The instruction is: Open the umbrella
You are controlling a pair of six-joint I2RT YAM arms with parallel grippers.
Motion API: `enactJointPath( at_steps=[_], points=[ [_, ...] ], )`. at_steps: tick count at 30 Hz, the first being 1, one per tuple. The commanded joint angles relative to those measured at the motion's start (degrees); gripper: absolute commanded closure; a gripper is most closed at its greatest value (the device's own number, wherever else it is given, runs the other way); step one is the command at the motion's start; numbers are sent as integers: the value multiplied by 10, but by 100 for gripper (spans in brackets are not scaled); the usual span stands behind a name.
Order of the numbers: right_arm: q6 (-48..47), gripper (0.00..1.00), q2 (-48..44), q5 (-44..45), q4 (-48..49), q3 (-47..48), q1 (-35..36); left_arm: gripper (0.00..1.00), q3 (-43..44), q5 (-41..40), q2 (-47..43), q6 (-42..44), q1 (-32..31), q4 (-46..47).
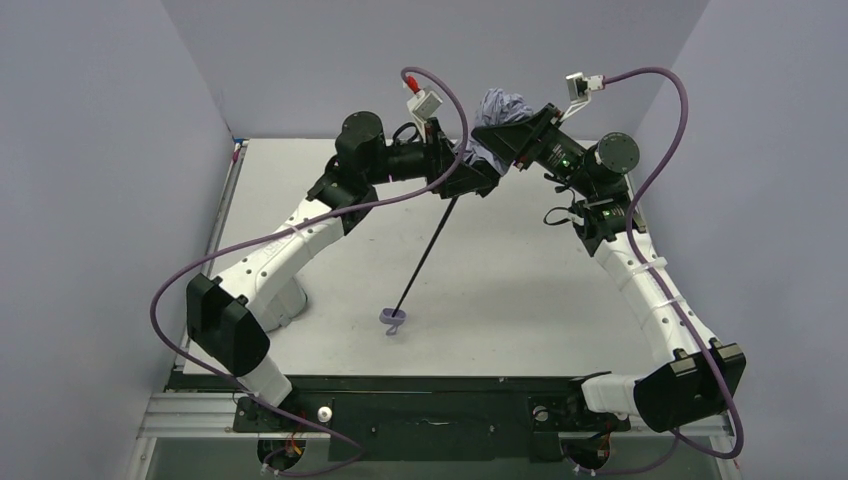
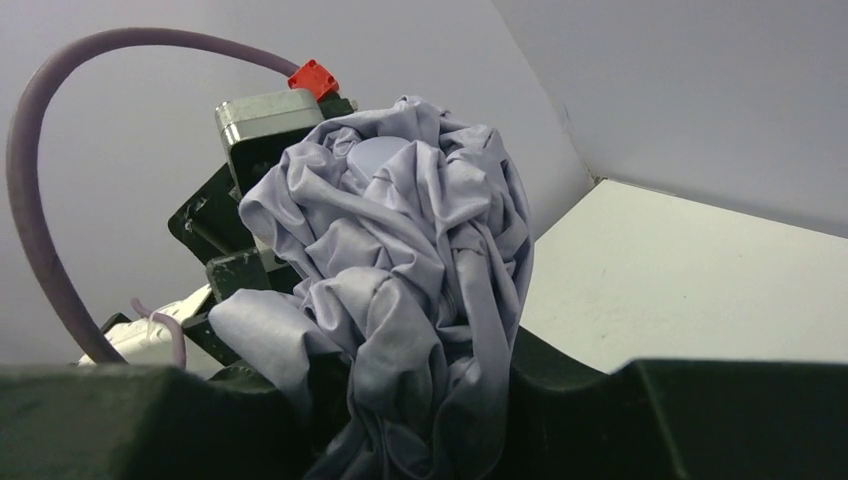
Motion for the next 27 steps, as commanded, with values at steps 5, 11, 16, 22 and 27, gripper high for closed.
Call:
enactJointPath(
  at_steps=[5,11,16,22,27],
  points=[
    [-2,84,-10,1,53,45,1,90,-55,-10,-8,-66,9,135],
    [-29,27,-21,44,-66,47,-45,100,-69,-102,-41,0,7,87],
    [-96,24,-41,97,-201,66,-79,100,-58,-235,-58,98,1,6],
    [-186,25,-56,171,-325,84,-41,100,-45,-310,-62,198,-32,-49],
    [-169,25,-47,177,-314,83,-22,100,-63,-287,-74,236,-52,-29]
  ],
)
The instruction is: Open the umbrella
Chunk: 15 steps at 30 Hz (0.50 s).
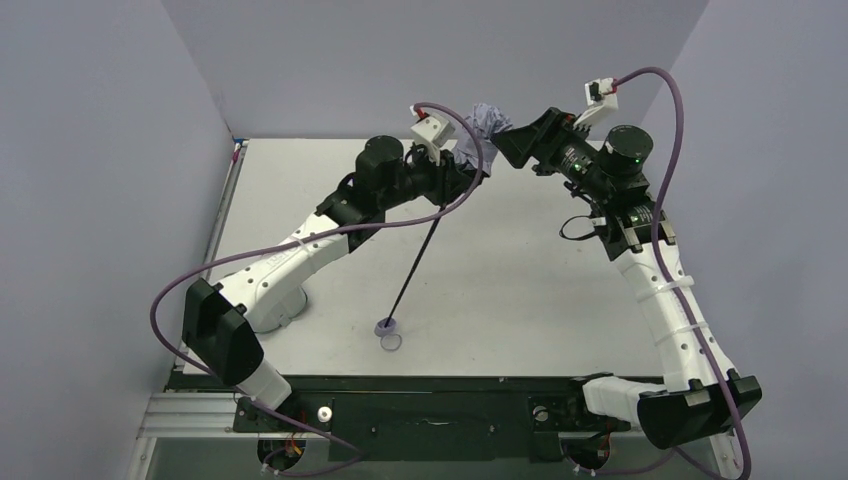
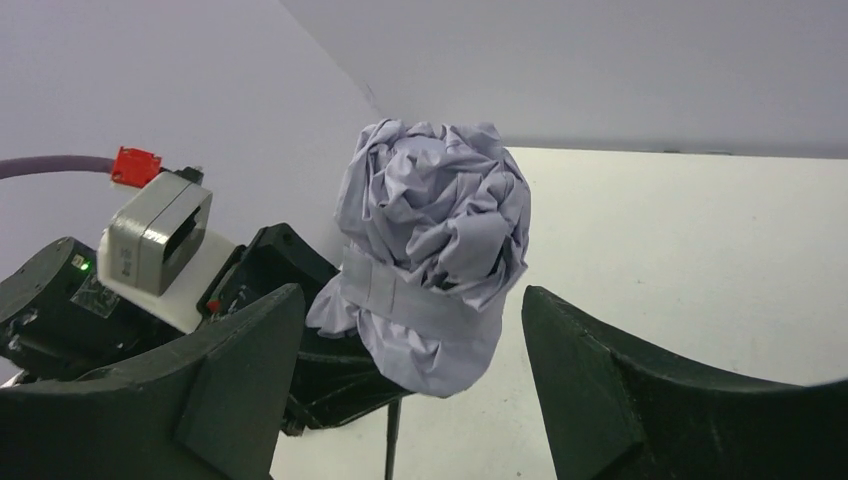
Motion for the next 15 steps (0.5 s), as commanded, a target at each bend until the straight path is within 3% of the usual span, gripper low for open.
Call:
enactJointPath(
  at_steps=[1,7,11,13,14,15],
  points=[
    [-18,24,1,32,-11,20,12,100,8,9,-48,54,-15,62],
    [-5,23,24,50,-4,22,30,100,15,18,-47,94,-48,47],
    [27,39,34,29,47,11,34,100,19,-24,-43,150,-70,19],
    [34,64,34,9,76,4,34,100,23,-24,-41,146,-70,7],
    [35,86,32,2,82,-1,33,99,25,-20,-41,144,-68,6],
    [33,94,31,-10,101,-3,32,92,28,2,-43,128,-62,-12]
  ],
)
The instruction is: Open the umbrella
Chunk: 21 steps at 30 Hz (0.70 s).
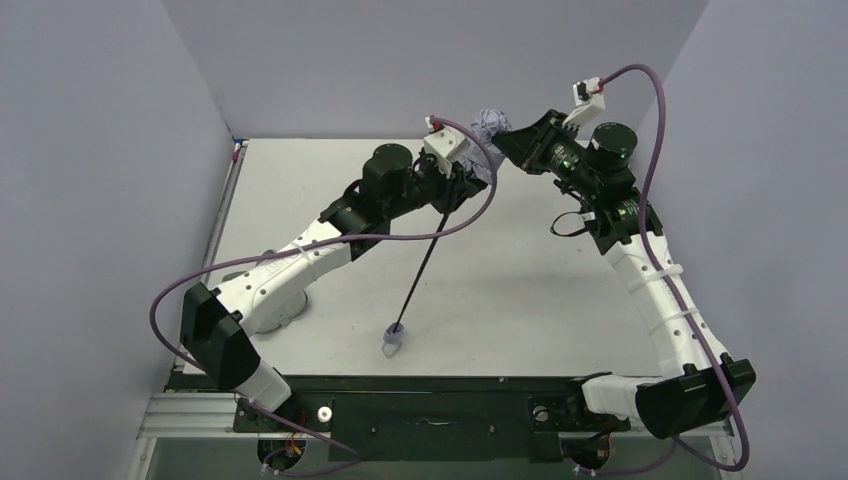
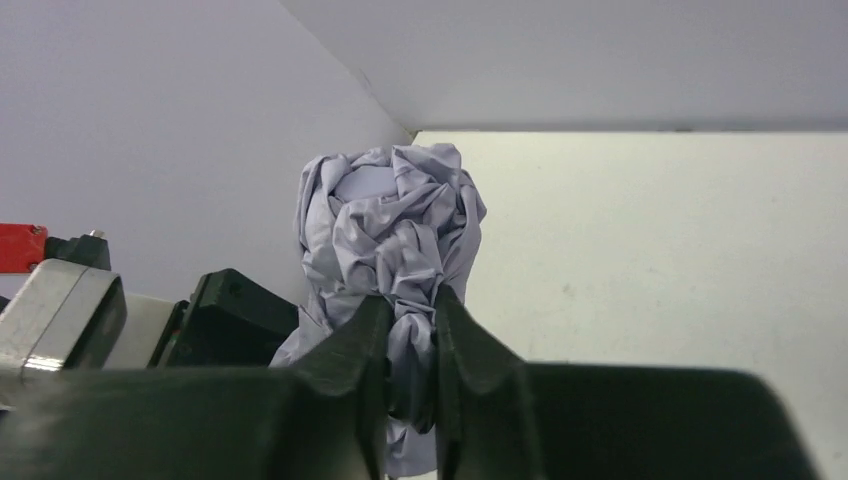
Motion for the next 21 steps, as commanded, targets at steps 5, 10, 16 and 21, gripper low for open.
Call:
enactJointPath(
  at_steps=[5,10,16,21],
  points=[
    [11,100,2,-99,141,-7,-7,19,15,152,-58,-16,39,6],
    [28,100,11,-151,197,-16,-10,4,-7,238,-67,-68,103,11],
    [125,100,26,-190,326,-36,-10,3,8,326,-36,-147,123,30],
    [185,100,41,-217,403,-32,-4,18,-12,375,-18,-242,124,122]
  ],
)
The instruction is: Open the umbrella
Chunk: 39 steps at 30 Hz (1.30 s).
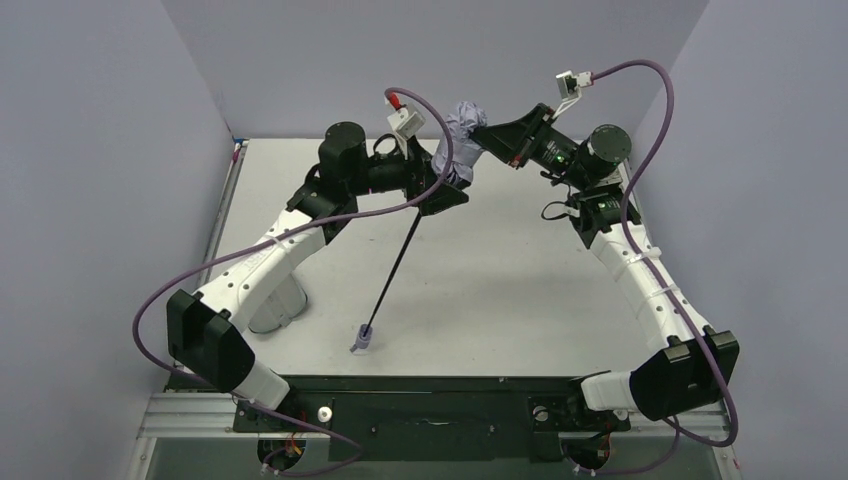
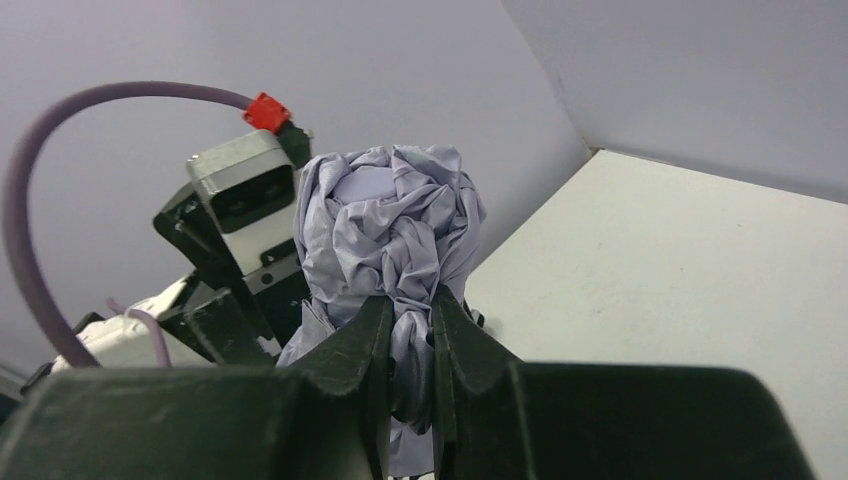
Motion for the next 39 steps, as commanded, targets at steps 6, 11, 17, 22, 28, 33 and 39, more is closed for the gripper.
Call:
enactJointPath(
  at_steps=[6,11,17,22,28,33,39],
  points=[
    [67,100,4,-39,137,5,12,64,-39,55,9,-224,3,245],
    [46,97,6,-25,86,4,15,95,-54,44,6,-271,-5,289],
    [-124,63,-29,84,-176,48,-8,100,-43,-205,-27,-141,-7,111],
    [-158,47,-63,134,-226,19,-11,100,-20,-290,-21,-76,-18,54],
    [-156,40,-63,131,-227,12,1,100,-55,-229,-29,-104,-17,109],
    [-165,39,-65,116,-229,5,7,100,-57,-188,-30,-114,-10,128],
    [-237,36,-50,174,-250,42,66,100,-50,-149,-19,-123,-11,131]
  ],
)
